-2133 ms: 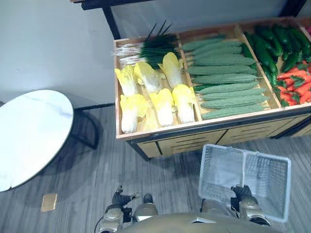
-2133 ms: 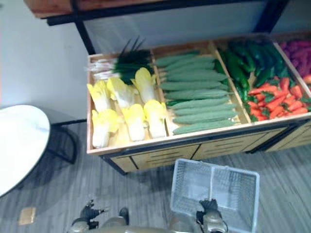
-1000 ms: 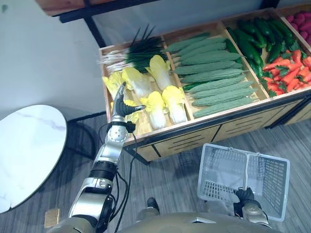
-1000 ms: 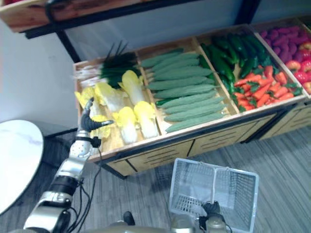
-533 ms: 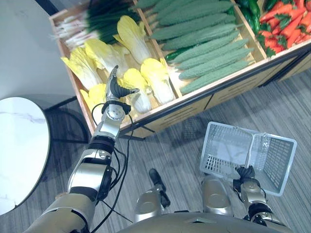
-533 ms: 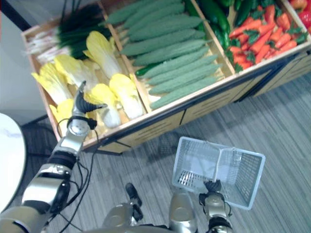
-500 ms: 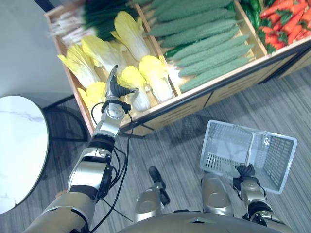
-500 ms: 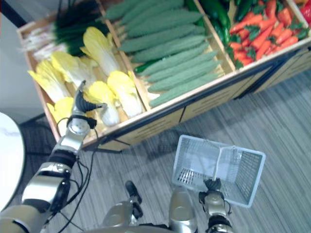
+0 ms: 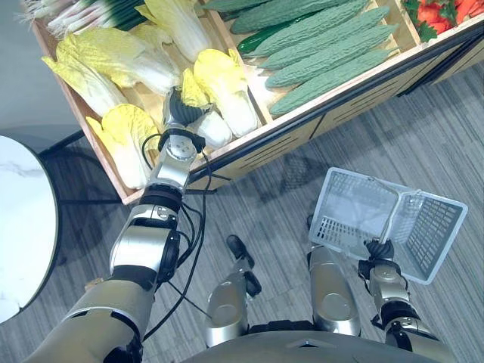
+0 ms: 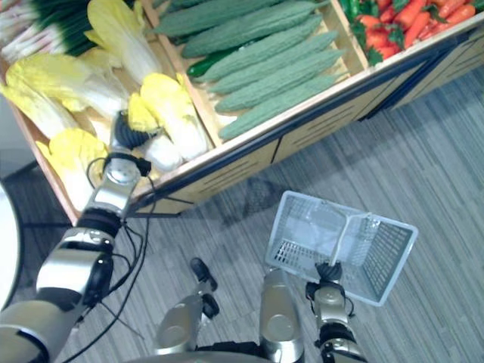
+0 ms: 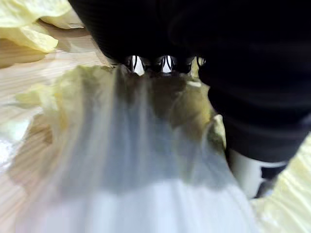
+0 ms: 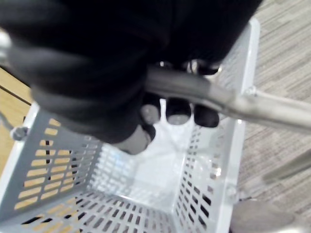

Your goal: Pick vegetable in the basket

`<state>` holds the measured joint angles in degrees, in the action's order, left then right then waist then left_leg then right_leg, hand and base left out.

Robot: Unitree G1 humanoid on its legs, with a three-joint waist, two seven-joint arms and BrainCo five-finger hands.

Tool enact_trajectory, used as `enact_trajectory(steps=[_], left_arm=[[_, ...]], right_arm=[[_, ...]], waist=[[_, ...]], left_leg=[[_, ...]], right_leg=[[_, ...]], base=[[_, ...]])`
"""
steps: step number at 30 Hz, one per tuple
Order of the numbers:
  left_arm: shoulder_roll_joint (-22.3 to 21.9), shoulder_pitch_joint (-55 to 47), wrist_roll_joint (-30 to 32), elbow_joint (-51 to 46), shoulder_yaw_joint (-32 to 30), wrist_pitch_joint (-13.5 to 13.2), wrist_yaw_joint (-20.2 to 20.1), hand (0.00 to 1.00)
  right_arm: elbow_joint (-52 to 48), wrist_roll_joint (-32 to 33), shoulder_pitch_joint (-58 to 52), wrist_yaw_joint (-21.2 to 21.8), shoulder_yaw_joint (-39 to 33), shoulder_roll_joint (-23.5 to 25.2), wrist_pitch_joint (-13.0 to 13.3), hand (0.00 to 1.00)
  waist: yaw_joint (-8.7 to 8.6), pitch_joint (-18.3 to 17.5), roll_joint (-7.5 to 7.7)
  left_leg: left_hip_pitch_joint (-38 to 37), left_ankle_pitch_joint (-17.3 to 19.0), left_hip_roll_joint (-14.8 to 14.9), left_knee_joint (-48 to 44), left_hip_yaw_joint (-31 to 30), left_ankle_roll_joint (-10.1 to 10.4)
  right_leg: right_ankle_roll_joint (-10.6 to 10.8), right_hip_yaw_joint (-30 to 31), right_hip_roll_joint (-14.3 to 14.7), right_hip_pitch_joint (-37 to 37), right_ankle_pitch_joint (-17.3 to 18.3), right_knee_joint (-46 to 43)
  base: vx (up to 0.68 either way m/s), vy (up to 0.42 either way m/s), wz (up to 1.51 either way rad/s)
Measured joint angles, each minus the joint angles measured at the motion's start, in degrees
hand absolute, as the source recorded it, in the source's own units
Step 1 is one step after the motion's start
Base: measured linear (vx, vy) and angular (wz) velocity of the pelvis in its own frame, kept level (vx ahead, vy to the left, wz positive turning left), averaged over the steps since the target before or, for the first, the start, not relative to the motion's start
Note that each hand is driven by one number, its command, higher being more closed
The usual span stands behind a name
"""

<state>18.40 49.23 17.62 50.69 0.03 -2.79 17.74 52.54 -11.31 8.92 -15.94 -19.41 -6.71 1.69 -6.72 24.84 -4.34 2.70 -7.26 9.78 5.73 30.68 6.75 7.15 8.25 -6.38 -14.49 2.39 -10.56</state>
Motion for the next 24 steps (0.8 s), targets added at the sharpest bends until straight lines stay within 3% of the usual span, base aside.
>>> enact_trajectory(steps=[7,12,14,18,19,21,22,23,24], left_arm=[[1.5,0.0,0.1,-6.5,3.5,0.1,-0.5,1.0],[6.8,-1.0,2.1,-15.7,6.4,0.0,0.1,1.0],[7.2,-1.3,2.1,-21.5,10.9,-0.4,0.1,1.0],[6.2,-5.1,2.3,-31.3,19.0,-2.6,-0.5,1.0],[5.2,-8.0,3.0,-35.1,21.1,-3.1,-1.6,1.0],[4.3,-13.4,5.1,-40.6,23.1,-4.4,-3.1,1.0],[4.2,-16.9,6.2,-43.1,23.8,-5.4,-4.3,1.0],[4.2,-20.7,6.2,-45.1,23.5,-6.2,-5.6,1.0],[4.2,-22.7,6.0,-45.9,23.2,-6.7,-6.3,1.0]], right_arm=[[0.1,0.0,-3.1,0.4,-0.1,0.0,0.0,1.0],[-0.7,0.2,-7.9,0.9,-0.3,0.0,-0.1,1.0],[-3.2,1.2,-11.9,1.2,-1.2,0.5,-0.3,1.0],[-9.6,3.1,-14.8,1.2,-2.3,2.3,-1.3,1.0],[-12.3,3.3,-14.2,1.0,-1.9,2.2,-1.4,1.0],[-16.8,3.3,-13.5,0.4,-0.7,2.1,-2.0,1.0],[-21.2,3.2,-12.8,0.1,1.4,2.2,-2.2,1.0],[-24.3,2.7,-12.7,0.0,4.2,2.2,-2.3,1.0],[-25.3,2.1,-12.9,0.0,5.7,2.2,-2.5,1.0]], waist=[[0.09,-0.3,0.13],[0.37,-5.4,0.68],[0.33,-8.0,0.88],[0.31,-9.1,1.74],[1.11,-9.4,1.56],[1.26,-9.8,0.93],[1.89,-9.9,0.69],[2.83,-10.1,1.14],[3.27,-10.5,1.78]], left_leg=[[-3.6,0.0,0.0,0.0,-3.1,0.0],[-5.4,0.1,0.0,0.1,-4.4,0.0],[-5.8,0.4,-0.1,0.3,-5.8,0.0],[-7.8,1.4,-0.6,0.3,-4.0,0.1],[-8.5,2.1,-0.7,0.3,-1.1,0.3],[-9.3,2.8,-0.5,0.0,4.3,0.1],[-10.5,3.0,-0.2,0.0,8.8,-0.6],[-12.3,3.6,0.2,-0.7,14.3,-0.4],[-13.0,4.3,0.7,-1.8,17.1,-0.2]], right_leg=[[0.0,-3.8,-0.5,6.8,0.2,2.2],[0.0,-4.9,-0.6,10.0,0.2,3.2],[0.0,-6.2,-0.8,11.5,0.6,3.6],[0.5,-5.5,-1.5,11.4,1.3,3.0],[-0.7,-7.0,-2.7,10.2,1.9,2.5],[-7.8,-20.3,-7.5,7.7,2.0,1.1],[-14.0,-30.9,-11.5,6.6,1.2,-1.8],[-17.8,-40.2,-15.3,5.5,-0.6,-4.7],[-17.9,-43.8,-17.0,5.0,-1.7,-6.0]], base=[[0.02,-0.001,0.23],[0.0,-0.001,0.12],[-0.02,0.003,0.31],[-0.06,0.025,-0.19],[-0.04,0.109,-1.2],[0.02,0.15,-1.49],[0.09,0.155,-2.03],[0.11,0.128,-2.2],[0.15,0.021,-2.11]])
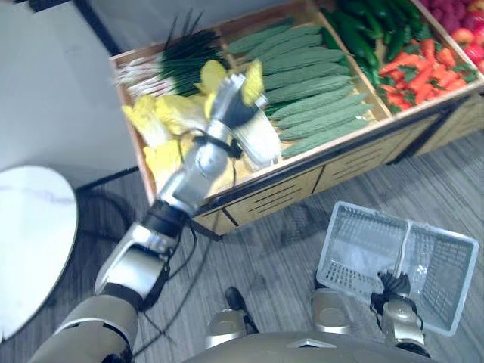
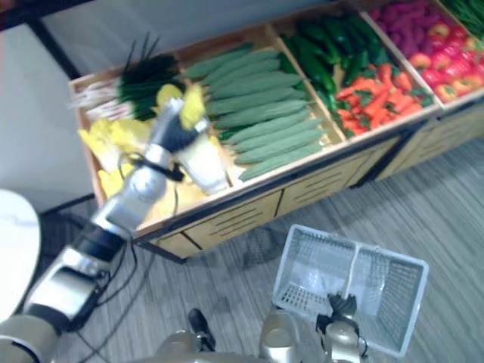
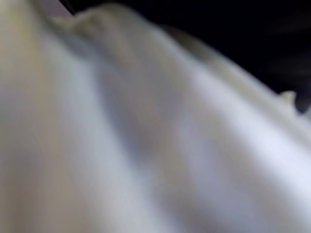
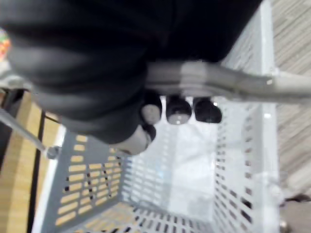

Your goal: Pick vegetable in the basket

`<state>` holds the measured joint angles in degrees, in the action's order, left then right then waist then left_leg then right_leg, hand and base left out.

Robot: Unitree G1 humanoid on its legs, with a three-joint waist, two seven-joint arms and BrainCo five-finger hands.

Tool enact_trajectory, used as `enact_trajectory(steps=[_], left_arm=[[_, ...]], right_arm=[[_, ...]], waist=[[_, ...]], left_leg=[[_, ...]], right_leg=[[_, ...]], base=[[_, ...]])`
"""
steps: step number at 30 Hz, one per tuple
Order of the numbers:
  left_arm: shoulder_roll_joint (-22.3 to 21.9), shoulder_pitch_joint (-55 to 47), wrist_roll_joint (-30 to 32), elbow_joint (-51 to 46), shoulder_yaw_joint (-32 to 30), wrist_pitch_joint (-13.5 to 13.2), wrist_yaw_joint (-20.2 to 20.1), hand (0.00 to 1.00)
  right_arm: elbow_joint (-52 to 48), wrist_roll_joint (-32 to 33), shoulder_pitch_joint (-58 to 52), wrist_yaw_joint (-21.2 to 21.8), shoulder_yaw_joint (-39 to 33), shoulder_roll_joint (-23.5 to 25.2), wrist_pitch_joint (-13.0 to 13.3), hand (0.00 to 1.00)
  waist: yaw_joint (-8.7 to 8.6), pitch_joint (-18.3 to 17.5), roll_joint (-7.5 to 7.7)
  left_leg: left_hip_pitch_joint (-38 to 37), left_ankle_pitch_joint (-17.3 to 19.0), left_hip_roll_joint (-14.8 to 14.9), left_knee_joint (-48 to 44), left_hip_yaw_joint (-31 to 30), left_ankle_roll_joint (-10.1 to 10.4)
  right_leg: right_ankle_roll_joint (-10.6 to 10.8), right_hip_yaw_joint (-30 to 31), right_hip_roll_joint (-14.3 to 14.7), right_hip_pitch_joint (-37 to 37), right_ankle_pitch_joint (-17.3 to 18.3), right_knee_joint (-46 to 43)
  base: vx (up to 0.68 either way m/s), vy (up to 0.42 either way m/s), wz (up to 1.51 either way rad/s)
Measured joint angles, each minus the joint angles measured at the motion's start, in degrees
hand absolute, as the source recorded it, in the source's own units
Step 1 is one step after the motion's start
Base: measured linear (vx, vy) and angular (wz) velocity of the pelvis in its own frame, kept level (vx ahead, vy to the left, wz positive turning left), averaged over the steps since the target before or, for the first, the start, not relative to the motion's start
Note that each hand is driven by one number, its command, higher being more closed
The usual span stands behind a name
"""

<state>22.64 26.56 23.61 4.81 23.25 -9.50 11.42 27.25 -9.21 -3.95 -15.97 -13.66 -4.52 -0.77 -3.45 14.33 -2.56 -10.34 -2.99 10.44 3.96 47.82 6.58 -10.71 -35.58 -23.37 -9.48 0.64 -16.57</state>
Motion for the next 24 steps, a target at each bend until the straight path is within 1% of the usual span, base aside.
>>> enact_trajectory(steps=[1,2,3,4,5,6,7,8,9,10,11,12,13,14,15,16,17,18,19,20,21,22,23,24], left_arm=[[-0.5,-3.1,0.0,-1.0,-0.5,-0.3,-0.5,1.0],[-1.2,-5.7,-0.1,-1.1,-1.3,-0.5,-1.2,1.0],[-3.9,-8.6,-0.5,-0.7,-1.4,-0.5,-2.7,1.0],[-5.7,-9.2,-0.5,0.3,-1.3,-0.5,-3.2,1.0],[-10.2,-9.8,-0.5,4.6,-1.1,-0.7,-4.5,1.0],[-11.6,-9.8,-0.6,6.9,-0.9,-0.7,-5.0,1.0],[-13.7,-9.8,-0.6,10.2,-0.2,-0.6,-5.3,1.0],[-15.8,-10.2,-0.6,13.5,0.7,-0.2,-5.6,1.0],[-16.8,-10.3,-0.6,14.9,1.2,-0.1,-5.9,1.0],[-18.3,-10.8,-1.3,17.0,1.7,-0.1,-6.1,1.0],[-19.2,-11.5,-2.5,19.2,1.7,0.0,-6.1,1.0],[-19.4,-12.3,-2.6,20.3,1.5,0.1,-6.1,1.0],[-19.9,-13.3,-2.6,23.2,1.3,0.5,-6.0,1.0],[-19.9,-13.1,-2.7,25.7,1.1,1.2,-5.9,1.0],[-20.4,-12.8,-2.7,26.7,1.2,1.5,-5.9,1.0],[-21.1,-12.2,-2.7,28.2,1.2,1.6,-5.3,1.0],[-21.2,-12.1,-2.7,28.7,1.2,1.8,-4.6,1.0],[-21.1,-12.1,-2.7,28.7,1.2,1.9,-4.5,0.0],[-20.9,-12.1,-2.5,28.7,1.2,1.9,-4.0,0.0],[-20.8,-11.5,-2.1,29.4,1.2,1.9,-3.8,0.0],[-21.1,-11.0,-2.1,30.2,1.3,1.9,-3.8,0.0],[-21.8,-10.1,-1.1,32.2,1.3,2.6,-3.8,0.0],[-21.7,-9.2,-0.2,34.0,1.2,3.2,-3.7,0.0],[-21.4,-8.5,0.3,34.6,1.2,3.6,-3.6,0.0]], right_arm=[[-1.8,-0.8,-0.5,0.0,2.8,0.1,-0.1,1.0],[-4.0,-1.2,-0.9,0.0,5.2,0.1,-0.1,1.0],[-10.5,-1.5,-2.9,0.5,8.7,0.0,-0.1,1.0],[-12.7,-2.0,-3.5,0.8,9.8,0.0,0.0,1.0],[-16.5,-2.3,-4.3,2.1,13.0,-0.3,0.6,1.0],[-17.8,-2.2,-4.6,2.5,14.4,-0.6,1.0,1.0],[-19.5,-2.2,-4.9,2.9,16.6,-0.7,1.5,1.0],[-20.3,-2.0,-4.8,4.1,19.2,-1.4,2.4,1.0],[-20.5,-1.9,-4.7,4.6,20.7,-2.0,2.5,1.0],[-20.8,-1.1,-4.6,5.4,23.4,-3.1,2.6,1.0],[-20.9,-0.9,-4.7,6.1,25.9,-3.8,2.6,1.0],[-21.0,-0.5,-5.0,6.4,27.3,-4.0,2.5,1.0],[-21.3,0.0,-5.3,7.4,30.5,-4.8,2.5,1.0],[-21.8,1.3,-5.3,8.7,32.4,-5.2,2.5,1.0],[-21.8,1.9,-5.3,9.1,32.4,-4.9,2.5,1.0],[-22.0,3.2,-5.2,9.9,32.7,-4.6,2.4,1.0],[-22.9,4.7,-5.3,10.6,33.5,-4.6,2.4,1.0],[-23.7,5.4,-5.4,10.8,34.0,-4.6,2.4,1.0],[-25.4,7.2,-5.5,11.1,34.9,-4.6,2.4,1.0],[-29.4,10.5,-6.9,11.8,36.2,-5.0,2.6,1.0],[-30.7,11.9,-7.6,12.2,36.8,-5.5,3.1,1.0],[-33.1,16.4,-9.1,14.8,38.1,-6.8,4.5,1.0],[-36.0,20.0,-11.0,16.7,39.7,-7.7,5.5,1.0],[-37.5,21.9,-12.1,17.8,40.2,-7.6,5.7,1.0]], waist=[[0.29,-0.4,0.77],[0.17,-0.6,0.85],[-0.52,-0.9,0.0],[-0.77,-1.2,-0.49],[-1.66,-1.2,-0.3],[-1.83,-1.2,-0.33],[-1.85,-1.2,-0.33],[-1.98,-1.3,-0.51],[-1.92,-1.5,-0.89],[-1.95,-1.8,-1.46],[-1.89,-2.4,-2.46],[-1.6,-2.7,-2.68],[-0.72,-3.2,-2.34],[-0.43,-2.4,-1.77],[-0.35,-2.2,-1.72],[-0.06,-1.6,-0.92],[0.73,-0.8,-0.22],[1.16,-0.5,0.12],[1.46,-0.1,0.49],[1.48,0.3,0.34],[1.51,0.5,0.02],[2.08,0.4,-0.48],[3.24,-0.1,-0.01],[3.32,-0.8,1.15]], left_leg=[[-1.1,1.2,0.6,-1.9,3.6,0.9],[-1.9,1.8,1.7,-3.9,6.6,1.5],[-2.9,3.1,4.5,-7.4,10.4,2.8],[-3.0,3.5,6.0,-9.3,11.6,3.0],[-2.9,4.0,10.0,-17.5,11.0,2.3],[-2.8,3.9,11.7,-21.3,9.7,1.4],[-2.5,3.0,13.4,-26.6,5.9,-1.2],[-1.9,1.2,14.7,-33.4,-2.0,-4.1],[-0.7,2.1,14.5,-37.5,-6.9,-3.9],[2.3,5.2,12.2,-44.2,-16.0,-3.7],[5.1,5.2,7.8,-45.1,-23.4,-3.4],[4.9,2.8,6.5,-46.1,-25.7,-5.6],[5.0,-5.3,4.1,-47.7,-30.0,-4.6],[7.7,0.8,2.6,-52.6,-33.2,-3.3],[10.2,8.5,2.2,-54.8,-34.6,-4.0],[14.4,16.0,0.8,-54.0,-36.7,-3.5],[17.6,19.7,-0.1,-49.2,-38.1,-3.2],[18.9,20.5,-0.4,-46.1,-38.5,-3.1],[21.0,20.3,-0.7,-40.3,-39.0,-2.8],[23.5,17.3,-1.0,-29.3,-38.7,-1.4],[23.8,15.1,-1.1,-24.5,-38.6,-1.2],[23.7,9.3,-0.8,-19.2,-38.4,-0.9],[22.2,6.2,-1.4,-19.9,-37.8,-3.5],[22.0,6.9,-2.4,-20.1,-37.1,-4.0]], right_leg=[[2.9,-3.2,-1.1,-0.2,-2.9,-0.9],[6.4,-3.5,0.2,-1.0,-3.6,-0.8],[10.4,-0.5,3.7,-2.4,-3.2,0.4],[10.0,1.0,5.1,-3.3,-2.9,0.4],[9.2,5.7,7.8,-5.3,-1.4,-0.5],[8.8,7.6,8.8,-6.0,-0.8,-1.2],[8.3,11.0,10.4,-6.7,0.6,-2.0],[7.6,15.5,13.1,-7.0,1.7,-2.3],[7.3,17.6,14.4,-7.2,2.6,-2.3],[6.2,22.2,17.7,-7.4,3.3,-2.3],[5.3,25.8,21.0,-7.3,3.7,-2.2],[4.8,27.4,23.0,-7.2,3.7,-2.3],[5.2,29.7,24.0,-6.2,3.1,-2.3],[5.1,33.3,24.9,-4.3,3.1,0.3],[5.0,34.3,25.2,-3.3,2.8,1.9],[5.0,35.9,25.3,-1.3,2.6,4.1],[5.0,37.3,25.3,1.2,2.7,6.1],[5.0,38.1,25.3,2.4,2.8,6.9],[5.2,38.7,25.2,4.2,3.2,8.0],[6.6,39.1,25.1,6.5,4.3,9.3],[7.4,39.4,25.2,7.2,4.9,9.6],[8.2,40.4,25.7,8.9,6.4,9.3],[8.9,42.6,25.3,10.3,8.0,8.8],[10.0,42.9,24.0,10.2,8.9,7.9]], base=[[0.18,-0.098,-1.76],[0.22,-0.199,-2.1],[0.19,-0.207,-1.73],[0.24,-0.335,-1.93],[0.22,-0.301,-1.5],[0.22,-0.29,-1.83],[0.2,-0.146,-1.99],[0.21,-0.099,-2.1],[0.3,-0.043,-2.4],[0.3,0.042,-2.35],[0.32,0.079,-2.41],[0.36,0.093,-2.44],[0.38,0.145,-2.12],[0.36,0.137,-1.72],[0.27,0.141,-0.94],[0.24,0.094,-0.54],[0.26,0.106,-0.52],[0.28,0.135,-0.51],[0.29,0.168,-0.46],[0.34,0.23,-0.4],[0.28,0.217,-0.51],[0.44,0.345,-0.75],[0.43,0.315,-0.7],[0.56,0.352,-0.4]])
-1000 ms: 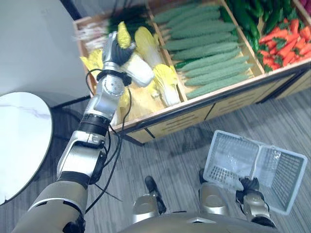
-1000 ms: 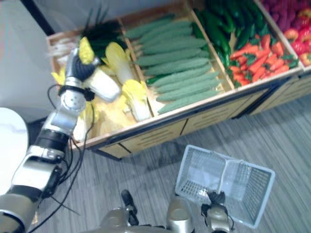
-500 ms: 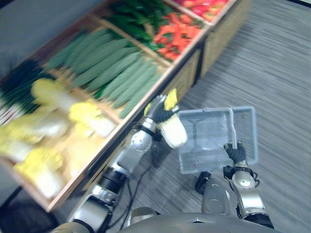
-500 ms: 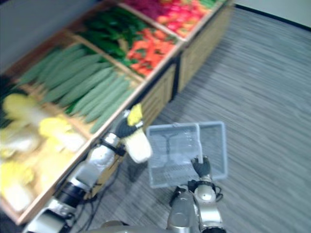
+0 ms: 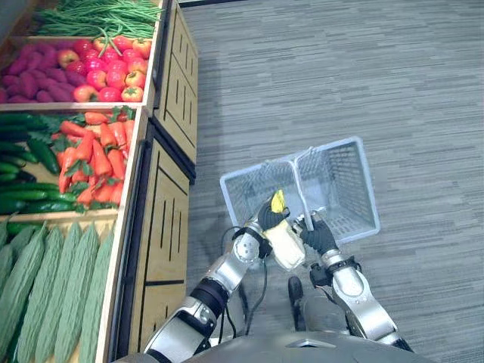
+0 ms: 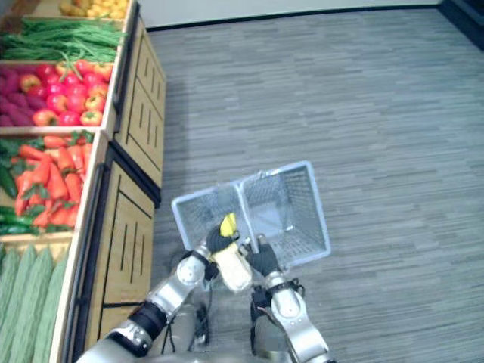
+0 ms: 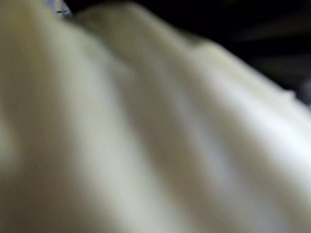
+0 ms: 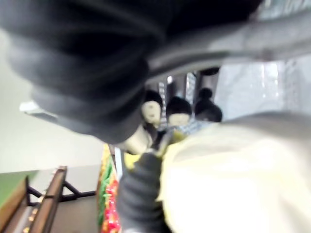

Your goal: Pick vegetable in the basket

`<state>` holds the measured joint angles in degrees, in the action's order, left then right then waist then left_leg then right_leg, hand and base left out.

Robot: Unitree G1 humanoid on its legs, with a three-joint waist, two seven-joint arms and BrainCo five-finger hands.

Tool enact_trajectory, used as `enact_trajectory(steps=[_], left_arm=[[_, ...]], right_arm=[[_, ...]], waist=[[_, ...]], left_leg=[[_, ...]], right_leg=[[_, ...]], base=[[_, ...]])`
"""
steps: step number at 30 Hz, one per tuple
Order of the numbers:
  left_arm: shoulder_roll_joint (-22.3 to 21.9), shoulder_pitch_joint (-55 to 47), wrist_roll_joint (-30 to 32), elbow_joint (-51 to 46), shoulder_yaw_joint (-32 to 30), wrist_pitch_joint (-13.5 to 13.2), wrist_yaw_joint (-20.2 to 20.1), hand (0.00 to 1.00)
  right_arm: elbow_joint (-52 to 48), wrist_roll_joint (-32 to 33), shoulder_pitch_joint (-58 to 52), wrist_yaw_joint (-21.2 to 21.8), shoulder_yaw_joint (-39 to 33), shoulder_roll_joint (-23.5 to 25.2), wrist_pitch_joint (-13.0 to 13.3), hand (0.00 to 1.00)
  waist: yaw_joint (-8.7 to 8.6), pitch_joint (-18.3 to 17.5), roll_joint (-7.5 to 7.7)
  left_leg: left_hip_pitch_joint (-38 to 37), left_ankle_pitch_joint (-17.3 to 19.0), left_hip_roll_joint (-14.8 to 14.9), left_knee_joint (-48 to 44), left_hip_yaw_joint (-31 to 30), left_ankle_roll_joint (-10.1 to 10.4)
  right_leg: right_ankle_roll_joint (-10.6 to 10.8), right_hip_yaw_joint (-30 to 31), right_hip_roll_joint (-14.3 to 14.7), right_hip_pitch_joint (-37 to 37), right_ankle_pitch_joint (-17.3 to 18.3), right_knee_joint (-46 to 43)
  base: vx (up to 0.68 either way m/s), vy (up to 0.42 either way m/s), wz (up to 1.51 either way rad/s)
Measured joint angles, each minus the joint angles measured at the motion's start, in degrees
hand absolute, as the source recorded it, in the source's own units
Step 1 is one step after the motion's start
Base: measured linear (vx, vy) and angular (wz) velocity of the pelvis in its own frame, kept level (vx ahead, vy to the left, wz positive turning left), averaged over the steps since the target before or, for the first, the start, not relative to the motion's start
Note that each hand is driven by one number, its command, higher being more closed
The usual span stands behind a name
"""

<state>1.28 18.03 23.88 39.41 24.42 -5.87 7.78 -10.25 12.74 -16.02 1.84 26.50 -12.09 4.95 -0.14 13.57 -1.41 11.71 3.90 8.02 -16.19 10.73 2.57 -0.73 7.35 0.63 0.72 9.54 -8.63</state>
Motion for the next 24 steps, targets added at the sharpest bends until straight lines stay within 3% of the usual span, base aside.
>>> enact_trajectory(steps=[2,4,5,6,9,10,13,15,16,17,18,19,21,23,24], left_arm=[[0.4,2.6,1.1,0.4,0.2,0.8,0.2,0.0],[0.6,3.5,2.2,0.4,0.4,1.3,0.3,0.0],[1.0,3.3,2.2,0.3,1.1,1.6,0.9,0.0],[1.8,3.1,2.2,0.0,1.6,1.7,1.5,0.0],[2.5,3.0,2.1,-1.8,1.5,1.8,3.0,0.0],[2.7,3.1,2.1,-3.2,1.4,1.8,4.0,0.0],[3.6,3.2,2.1,-3.8,1.4,2.1,4.6,0.0],[3.7,3.5,2.2,-3.9,1.2,2.1,4.9,0.0],[3.9,3.4,2.2,-4.3,1.1,2.1,5.3,0.0],[5.0,2.5,2.1,-6.5,1.0,2.0,5.4,0.0],[5.9,1.6,2.1,-8.0,0.4,1.8,5.6,0.0],[5.0,-0.7,1.9,-11.3,1.0,0.9,5.3,0.0],[4.2,-6.2,-0.1,-18.7,0.3,-1.7,5.0,0.0],[5.4,-12.8,-4.9,-27.3,-5.5,-4.6,3.6,0.0],[6.6,-15.2,-7.3,-29.9,-8.3,-5.1,3.2,0.0]], right_arm=[[-3.3,6.0,-2.4,3.3,0.8,-0.2,1.7,1.0],[-2.3,9.2,-2.3,4.8,1.1,-0.1,1.7,1.0],[-0.7,10.3,-2.3,4.9,1.0,0.0,1.5,1.0],[1.4,10.8,-2.4,5.3,1.0,0.1,1.4,1.0],[4.7,11.6,-2.4,5.5,0.9,0.1,1.0,1.0],[5.4,13.6,-2.3,5.5,0.9,0.2,0.5,1.0],[8.1,16.2,-0.9,5.9,-0.2,0.6,-1.3,1.0],[10.3,15.8,-0.3,5.6,-2.6,1.0,-1.8,1.0],[11.4,14.9,-0.4,4.6,-4.9,1.6,-2.2,1.0],[12.3,13.7,-1.2,3.6,-8.0,3.5,-2.5,1.0],[12.9,12.8,-1.5,2.7,-9.7,4.5,-2.8,1.0],[15.7,10.6,0.1,1.8,-12.2,4.5,-3.5,1.0],[19.2,8.3,0.6,-1.1,-19.3,6.2,-3.8,1.0],[19.3,6.1,0.1,-3.9,-25.5,7.0,-4.0,1.0],[19.4,4.6,0.6,-5.9,-28.3,7.0,-4.0,1.0]], waist=[[-0.47,-1.1,3.66],[-0.26,-0.7,4.54],[-0.44,-0.6,4.47],[-0.65,-0.5,4.39],[-0.88,-0.6,4.54],[-1.26,-0.6,4.51],[-2.25,-0.3,3.51],[-2.33,0.1,2.71],[-2.26,0.1,2.82],[-2.07,-0.4,4.12],[-2.12,-0.2,3.78],[-2.4,0.3,0.36],[-2.17,0.1,-0.94],[-1.39,-2.1,-2.24],[-0.71,-2.6,-3.07]], left_leg=[[-2.0,1.3,-4.0,3.1,2.3,-2.2],[-7.4,1.4,-6.2,6.3,4.1,-3.5],[-11.5,2.0,-6.8,8.1,4.5,-4.4],[-15.1,2.9,-6.7,8.7,4.2,-5.1],[-19.2,3.3,-6.4,10.4,2.5,-5.5],[-19.4,3.6,-5.9,10.6,0.9,-5.3],[-19.7,5.9,-2.9,10.3,-3.3,-3.0],[-19.7,7.8,-0.6,9.6,-5.8,-0.9],[-19.7,9.5,0.5,8.7,-7.2,0.9],[-19.7,11.8,0.7,7.2,-8.9,3.2],[-20.1,13.1,1.2,6.8,-10.2,4.7],[-19.3,13.1,3.8,5.7,-11.1,5.7],[-18.8,8.2,4.0,5.2,-12.9,6.6],[-18.3,5.5,7.0,7.1,-16.9,8.7],[-16.9,4.4,8.1,7.2,-18.7,9.2]], right_leg=[[3.6,0.1,-3.8,-3.3,3.6,-7.9],[6.9,-0.2,-5.5,-6.4,3.9,-19.8],[10.7,-0.7,-5.7,-8.6,1.4,-29.2],[11.4,-2.2,-6.2,-11.0,0.5,-37.9],[8.1,-7.6,-8.0,-15.0,2.8,-43.4],[6.8,-10.1,-8.9,-16.9,3.6,-41.0],[6.5,-11.0,-8.8,-19.6,4.3,-26.0],[6.5,-7.8,-9.1,-20.5,-0.5,-13.8],[7.4,-3.2,-10.1,-20.1,-5.4,-5.2],[7.5,2.4,-12.2,-17.6,-8.7,3.5],[12.8,2.6,-12.5,-16.1,-14.1,4.4],[11.3,1.0,-9.9,-15.7,-13.0,0.9],[10.4,1.1,-9.3,-16.6,-5.9,-11.6],[9.7,-2.3,-8.8,-15.5,0.8,-16.7],[8.8,-5.3,-8.7,-14.9,2.6,-16.8]], base=[[0.49,0.233,-0.1],[0.37,0.176,-0.16],[0.38,0.146,0.01],[0.37,0.112,0.07],[0.36,0.015,0.35],[0.36,-0.101,0.61],[0.36,-0.199,0.63],[0.38,-0.324,0.7],[0.52,-0.521,0.89],[0.53,-0.565,1.0],[0.5,-0.565,1.0],[0.3,-0.404,0.99],[0.24,-0.338,1.38],[0.3,-0.32,1.59],[0.26,-0.271,1.24]])
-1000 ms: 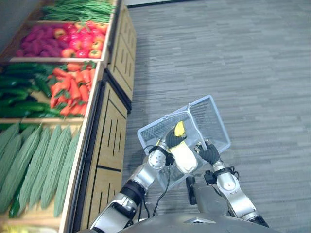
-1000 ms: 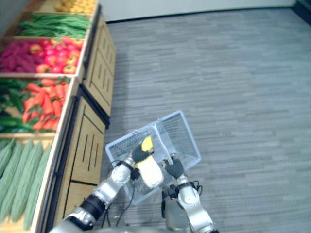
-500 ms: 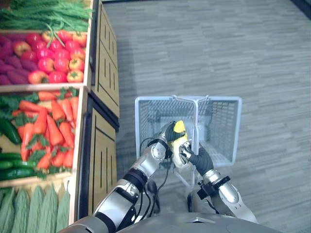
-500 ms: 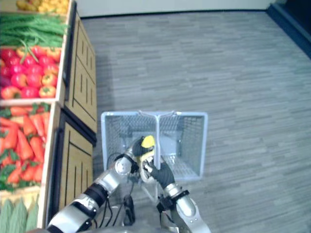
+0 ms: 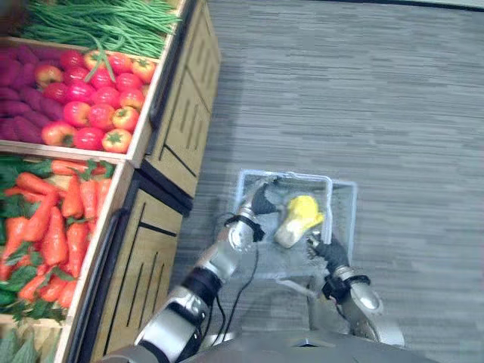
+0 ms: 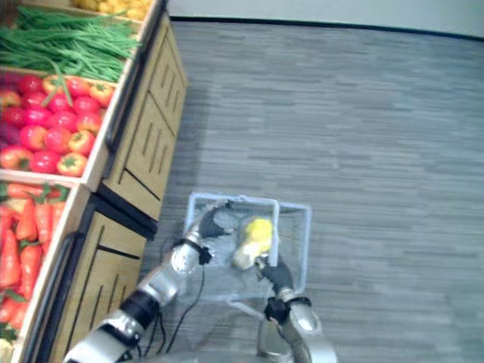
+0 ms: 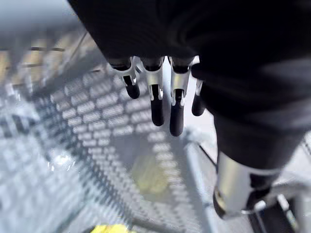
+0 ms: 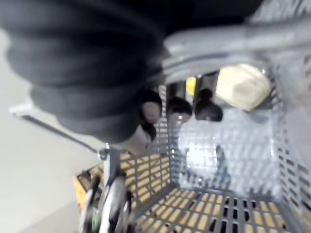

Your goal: Pick vegetable in the basket

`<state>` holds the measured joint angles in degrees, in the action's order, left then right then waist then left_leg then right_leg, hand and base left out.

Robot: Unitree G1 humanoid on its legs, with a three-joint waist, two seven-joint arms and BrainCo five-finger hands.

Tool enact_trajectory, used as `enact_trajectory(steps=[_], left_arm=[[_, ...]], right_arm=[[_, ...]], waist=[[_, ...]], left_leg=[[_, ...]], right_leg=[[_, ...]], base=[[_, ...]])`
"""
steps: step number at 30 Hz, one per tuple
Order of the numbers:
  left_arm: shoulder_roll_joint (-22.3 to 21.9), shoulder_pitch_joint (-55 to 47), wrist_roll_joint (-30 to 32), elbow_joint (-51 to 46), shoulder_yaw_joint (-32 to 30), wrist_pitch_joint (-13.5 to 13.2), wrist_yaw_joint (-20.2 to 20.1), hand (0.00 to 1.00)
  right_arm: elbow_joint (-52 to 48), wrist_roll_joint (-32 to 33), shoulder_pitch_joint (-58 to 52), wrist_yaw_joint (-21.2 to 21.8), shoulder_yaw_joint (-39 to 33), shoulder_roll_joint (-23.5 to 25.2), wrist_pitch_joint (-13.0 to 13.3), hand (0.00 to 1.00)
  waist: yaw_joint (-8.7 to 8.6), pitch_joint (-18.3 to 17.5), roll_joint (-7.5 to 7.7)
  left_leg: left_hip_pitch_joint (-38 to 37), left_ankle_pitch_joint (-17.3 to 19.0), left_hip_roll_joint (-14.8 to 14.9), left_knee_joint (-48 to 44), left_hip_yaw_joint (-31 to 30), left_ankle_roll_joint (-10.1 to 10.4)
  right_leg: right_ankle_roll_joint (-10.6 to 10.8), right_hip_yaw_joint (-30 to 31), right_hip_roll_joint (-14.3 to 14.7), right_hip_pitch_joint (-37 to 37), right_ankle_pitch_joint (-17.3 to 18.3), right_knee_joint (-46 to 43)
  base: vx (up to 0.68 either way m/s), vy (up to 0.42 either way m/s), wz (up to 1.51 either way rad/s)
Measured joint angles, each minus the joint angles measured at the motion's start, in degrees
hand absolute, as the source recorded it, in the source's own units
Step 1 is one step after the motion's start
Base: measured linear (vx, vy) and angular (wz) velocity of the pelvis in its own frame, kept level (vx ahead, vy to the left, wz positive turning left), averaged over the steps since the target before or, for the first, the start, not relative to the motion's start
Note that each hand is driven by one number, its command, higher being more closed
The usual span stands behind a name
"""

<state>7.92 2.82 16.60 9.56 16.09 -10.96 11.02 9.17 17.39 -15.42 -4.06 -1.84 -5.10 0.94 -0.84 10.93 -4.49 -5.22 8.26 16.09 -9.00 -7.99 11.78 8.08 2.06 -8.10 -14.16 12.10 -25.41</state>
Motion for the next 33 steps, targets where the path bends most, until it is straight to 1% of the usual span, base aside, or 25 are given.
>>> enact_trajectory(steps=[2,3,4,5,6,8,10,11,13,14,16,17,18,19,21,22,23,24,25,26,27,28,29,31,33], left_arm=[[1.3,-3.3,-3.0,-2.1,-5.2,0.0,-1.2,0.0],[2.1,-5.2,-6.5,-3.5,-8.6,0.0,-2.3,0.0],[2.5,-7.0,-9.1,-4.6,-11.3,-0.1,-2.7,0.0],[2.5,-8.2,-11.2,-5.4,-13.8,-0.3,-3.6,0.0],[2.7,-9.9,-14.5,-6.7,-17.4,-1.1,-4.6,0.0],[3.6,-11.8,-18.2,-8.6,-21.1,-1.2,-6.3,0.0],[3.9,-13.3,-20.0,-10.0,-24.6,-1.2,-7.3,0.0],[3.9,-14.0,-20.2,-10.1,-26.7,-0.9,-7.2,0.0],[4.3,-15.0,-19.0,-10.1,-28.6,-0.4,-6.7,0.0],[4.7,-15.2,-14.2,-10.2,-28.9,0.8,-5.9,0.0],[5.5,-15.2,-7.2,-10.2,-29.1,2.3,-5.5,0.0],[6.4,-15.2,-1.7,-10.2,-29.0,3.1,-4.8,0.0],[6.6,-15.1,0.1,-10.2,-29.0,3.3,-4.4,0.0],[6.8,-14.5,3.2,-10.2,-28.8,3.7,-3.4,0.0],[7.1,-11.9,7.2,-9.4,-28.5,5.0,-1.0,0.0],[6.5,-9.1,10.0,-7.7,-27.8,6.1,0.9,0.0],[6.2,-6.8,12.4,-6.2,-26.5,6.8,2.7,0.0],[6.3,-5.9,13.2,-5.7,-25.5,6.9,3.2,0.0],[6.5,-4.9,14.6,-5.7,-24.4,7.0,3.4,0.0],[7.8,-3.0,16.2,-5.7,-22.9,6.9,3.8,0.0],[7.1,-1.1,17.6,-3.9,-21.9,7.0,4.4,0.0],[6.6,-1.1,18.5,-3.5,-21.3,7.1,4.4,0.0],[5.8,-0.7,19.5,-3.5,-20.0,6.9,4.4,0.0],[5.8,1.7,20.9,-3.0,-19.3,6.8,4.4,0.0],[6.0,6.8,21.2,-0.2,-17.5,6.9,5.3,0.0]], right_arm=[[1.0,-2.5,1.3,-3.0,-4.1,0.2,0.0,1.0],[1.0,-4.4,1.2,-5.1,-7.1,0.2,0.0,1.0],[1.0,-6.1,0.8,-6.4,-9.6,0.2,0.0,1.0],[1.0,-7.6,0.3,-7.7,-12.1,0.2,0.0,1.0],[1.5,-9.7,0.3,-9.9,-16.7,-0.1,0.0,1.0],[4.0,-12.8,1.6,-12.2,-21.2,-0.7,0.0,1.0],[7.0,-15.0,4.3,-13.0,-25.0,-2.1,0.0,1.0],[8.8,-16.0,5.5,-13.5,-27.5,-2.8,0.0,1.0],[11.5,-16.0,6.6,-14.0,-30.4,-2.0,0.0,1.0],[13.2,-16.0,6.6,-14.2,-32.4,-1.3,0.0,1.0],[14.8,-16.1,6.7,-14.5,-34.5,0.6,-0.3,1.0],[15.0,-16.2,6.0,-14.9,-34.8,1.8,-0.5,1.0],[15.4,-16.3,5.8,-15.0,-34.8,2.3,-0.5,1.0],[16.9,-16.6,5.4,-15.1,-34.7,2.8,-0.5,1.0],[19.4,-16.9,6.4,-15.2,-34.7,3.7,-0.5,1.0],[19.4,-17.3,6.7,-15.5,-34.6,4.4,-0.6,1.0],[19.4,-17.7,6.3,-16.2,-33.7,5.0,-0.5,1.0],[19.4,-17.8,6.0,-16.4,-32.8,5.2,-0.5,1.0],[19.4,-18.3,5.7,-17.0,-32.0,5.8,-0.5,1.0],[19.2,-18.8,4.0,-17.0,-30.2,6.9,-0.4,1.0],[21.1,-18.8,3.7,-17.0,-28.7,6.7,-0.4,1.0],[20.9,-18.8,3.3,-17.0,-28.6,6.6,-0.4,1.0],[19.6,-18.8,3.2,-17.9,-29.3,6.3,-0.4,1.0],[19.2,-18.8,3.3,-17.9,-28.4,6.2,-0.4,1.0],[19.1,-18.8,3.4,-17.9,-27.8,7.4,-0.4,1.0]], waist=[[0.14,-0.7,-1.12],[-0.01,-0.7,-1.21],[-0.09,-0.7,-1.15],[-0.03,-0.3,-0.61],[0.55,-0.6,-1.07],[0.62,-0.9,-1.39],[1.36,-1.3,-1.43],[2.2,-1.6,-1.31],[3.01,-2.6,0.61],[3.82,-3.3,1.48],[3.73,-3.8,2.63],[3.28,-4.0,3.87],[3.04,-4.2,4.08],[2.1,-4.5,3.66],[0.52,-3.9,3.45],[0.35,-3.3,2.89],[-0.2,-3.1,2.7],[-0.73,-3.2,2.9],[-1.5,-3.3,3.54],[-2.02,-3.3,6.51],[-2.32,-2.1,5.92],[-2.53,-2.3,4.92],[-2.23,-2.9,1.59],[-1.84,-2.9,0.76],[-2.04,-2.7,1.08]], left_leg=[[3.9,-3.4,1.0,-1.2,-0.7,-1.3],[6.4,-6.9,1.0,-1.9,2.5,-4.6],[7.4,-9.3,1.2,-2.4,8.2,-7.4],[8.6,-9.6,1.6,-4.3,15.7,-8.7],[9.5,-7.0,1.9,-8.4,29.8,-9.1],[9.8,-5.0,0.8,-8.3,41.1,-10.0],[9.7,-5.7,-1.0,-5.5,43.7,-9.5],[9.3,-5.9,-2.5,-3.8,43.6,-9.5],[7.5,-7.2,-5.0,0.2,41.4,-9.7],[5.8,-7.8,-6.3,2.4,39.7,-9.7],[3.3,-8.0,-6.8,4.7,36.6,-9.3],[2.0,-8.1,-7.5,5.9,34.5,-9.2],[1.5,-8.1,-7.8,6.4,33.6,-9.2],[0.8,-8.1,-7.8,7.2,31.8,-9.2],[0.7,-8.0,-7.1,8.3,29.4,-9.3],[0.4,-8.1,-6.1,8.4,28.8,-9.2],[0.0,-8.1,-5.5,8.3,28.3,-9.2],[0.0,-8.1,-5.4,8.3,27.9,-9.1],[0.1,-8.0,-5.5,8.3,27.5,-7.9],[0.0,-7.5,-7.1,8.4,27.2,-5.3],[-1.6,-7.4,-6.3,9.6,26.8,-3.6],[-1.6,-7.5,-5.7,9.6,27.5,-3.4],[-2.2,-7.9,-3.8,11.0,30.2,-3.1],[-3.2,-8.9,-2.9,11.9,33.3,-2.8],[-3.6,-9.3,-2.6,12.1,36.1,-2.2]], right_leg=[[-0.8,-5.2,-0.5,1.7,0.3,1.6],[-1.1,-9.9,-1.9,4.8,0.2,4.1],[-1.6,-14.2,-3.2,8.3,0.1,6.4],[-1.8,-18.2,-4.1,11.8,0.2,8.1],[-2.0,-23.6,-4.6,16.6,0.3,10.0],[-2.0,-28.4,-5.4,20.1,0.3,10.8],[-1.8,-31.7,-6.0,21.3,0.3,11.0],[-0.8,-33.9,-6.3,22.9,-0.3,11.7],[0.2,-37.4,-7.3,25.9,-1.2,11.3],[-0.1,-38.4,-8.2,26.4,-2.0,7.2],[-0.7,-39.3,-10.3,26.2,-5.0,-2.1],[-1.8,-38.7,-12.4,24.9,-8.4,-9.1],[-2.4,-37.5,-13.5,23.4,-11.2,-13.0],[-3.5,-32.8,-14.6,19.3,-19.1,-20.4],[-3.1,-21.7,-13.0,9.8,-8.9,-30.8],[-2.3,-15.8,-9.6,4.8,-1.6,-30.8],[-1.7,-12.8,-7.5,1.9,1.4,-25.3],[-1.5,-11.9,-7.2,1.1,1.9,-21.2],[-1.4,-10.2,-6.6,0.8,1.5,-12.2],[-2.7,-6.8,-6.3,1.8,-4.2,1.8],[-0.9,-5.8,-5.2,2.7,-4.6,3.8],[-1.0,-6.0,-4.1,3.5,-4.6,6.0],[-1.8,-5.9,-1.7,3.6,-5.6,8.1],[-2.3,-5.4,-0.2,3.6,-5.8,7.8],[-2.3,-5.2,0.5,3.6,-5.8,8.0]], base=[[0.17,-0.235,1.37],[0.2,-0.289,2.02],[0.19,-0.245,2.22],[0.21,-0.137,2.43],[0.16,-0.036,2.16],[0.15,0.054,2.04],[0.13,0.102,1.45],[0.11,0.07,0.87],[0.16,0.059,1.11],[0.19,0.049,1.11],[0.2,0.028,1.11],[0.21,-0.012,1.07],[0.28,-0.031,0.96],[0.27,-0.06,0.85],[0.2,-0.078,0.65],[0.15,-0.111,0.33],[0.17,-0.152,0.36],[0.14,-0.212,0.45],[0.12,-0.287,0.54],[0.13,-0.314,0.47],[0.12,-0.259,0.31],[0.21,-0.156,-0.14],[0.24,-0.117,-0.35],[0.17,-0.069,-0.35],[0.11,-0.033,-0.11]])
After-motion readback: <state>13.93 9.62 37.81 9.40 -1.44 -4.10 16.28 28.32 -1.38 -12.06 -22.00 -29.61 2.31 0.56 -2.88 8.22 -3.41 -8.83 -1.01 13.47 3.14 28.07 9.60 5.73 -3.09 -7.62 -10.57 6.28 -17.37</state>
